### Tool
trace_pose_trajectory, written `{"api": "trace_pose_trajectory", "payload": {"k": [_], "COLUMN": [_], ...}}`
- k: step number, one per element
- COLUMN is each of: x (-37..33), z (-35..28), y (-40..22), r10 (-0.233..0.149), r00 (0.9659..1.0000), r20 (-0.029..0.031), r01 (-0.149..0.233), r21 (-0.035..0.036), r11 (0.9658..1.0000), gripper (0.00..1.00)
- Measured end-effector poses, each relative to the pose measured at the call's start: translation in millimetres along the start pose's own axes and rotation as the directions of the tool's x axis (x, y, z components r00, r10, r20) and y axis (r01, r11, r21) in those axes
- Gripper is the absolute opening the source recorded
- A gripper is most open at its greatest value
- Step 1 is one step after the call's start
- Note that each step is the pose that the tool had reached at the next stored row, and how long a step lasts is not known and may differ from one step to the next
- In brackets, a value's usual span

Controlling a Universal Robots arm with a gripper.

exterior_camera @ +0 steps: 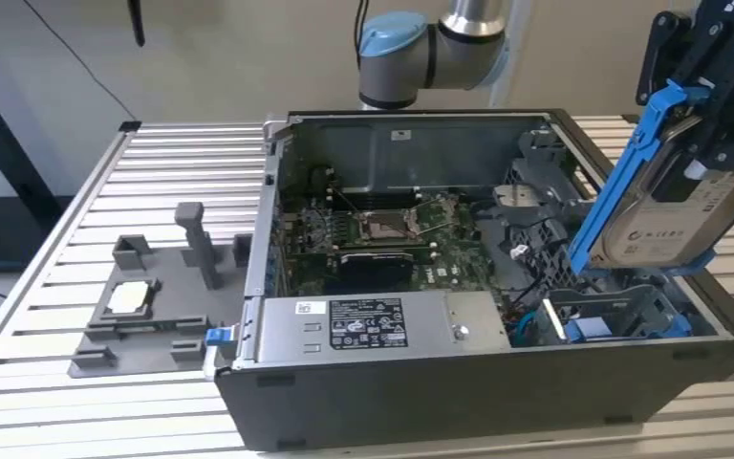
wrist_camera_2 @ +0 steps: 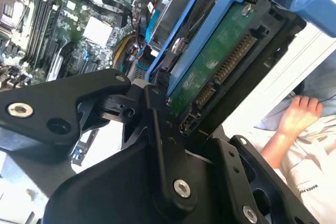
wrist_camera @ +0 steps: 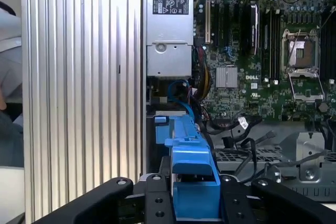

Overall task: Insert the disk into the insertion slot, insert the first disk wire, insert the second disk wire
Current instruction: 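Insert the disk into the insertion slot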

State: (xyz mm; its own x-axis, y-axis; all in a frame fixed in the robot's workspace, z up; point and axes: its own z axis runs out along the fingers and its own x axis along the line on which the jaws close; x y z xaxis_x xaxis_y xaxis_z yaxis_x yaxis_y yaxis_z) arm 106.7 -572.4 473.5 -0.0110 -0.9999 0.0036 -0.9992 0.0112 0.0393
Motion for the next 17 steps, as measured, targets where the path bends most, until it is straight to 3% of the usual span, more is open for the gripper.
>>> {"api": "trace_pose_trajectory", "payload": {"k": [4,17], "x": [0.0,-0.1], "z": [5.7,28.3], "y": [-1.5,-5.3], "r10": [-0.016,-0.016], "r00": [0.9999,0.9999], "r20": [-0.0007,-0.0007], "r01": [0.016,0.016], "r21": [0.0000,-0.0040], "r11": [0.9999,0.9999], "gripper": [0.33,0.33]}}
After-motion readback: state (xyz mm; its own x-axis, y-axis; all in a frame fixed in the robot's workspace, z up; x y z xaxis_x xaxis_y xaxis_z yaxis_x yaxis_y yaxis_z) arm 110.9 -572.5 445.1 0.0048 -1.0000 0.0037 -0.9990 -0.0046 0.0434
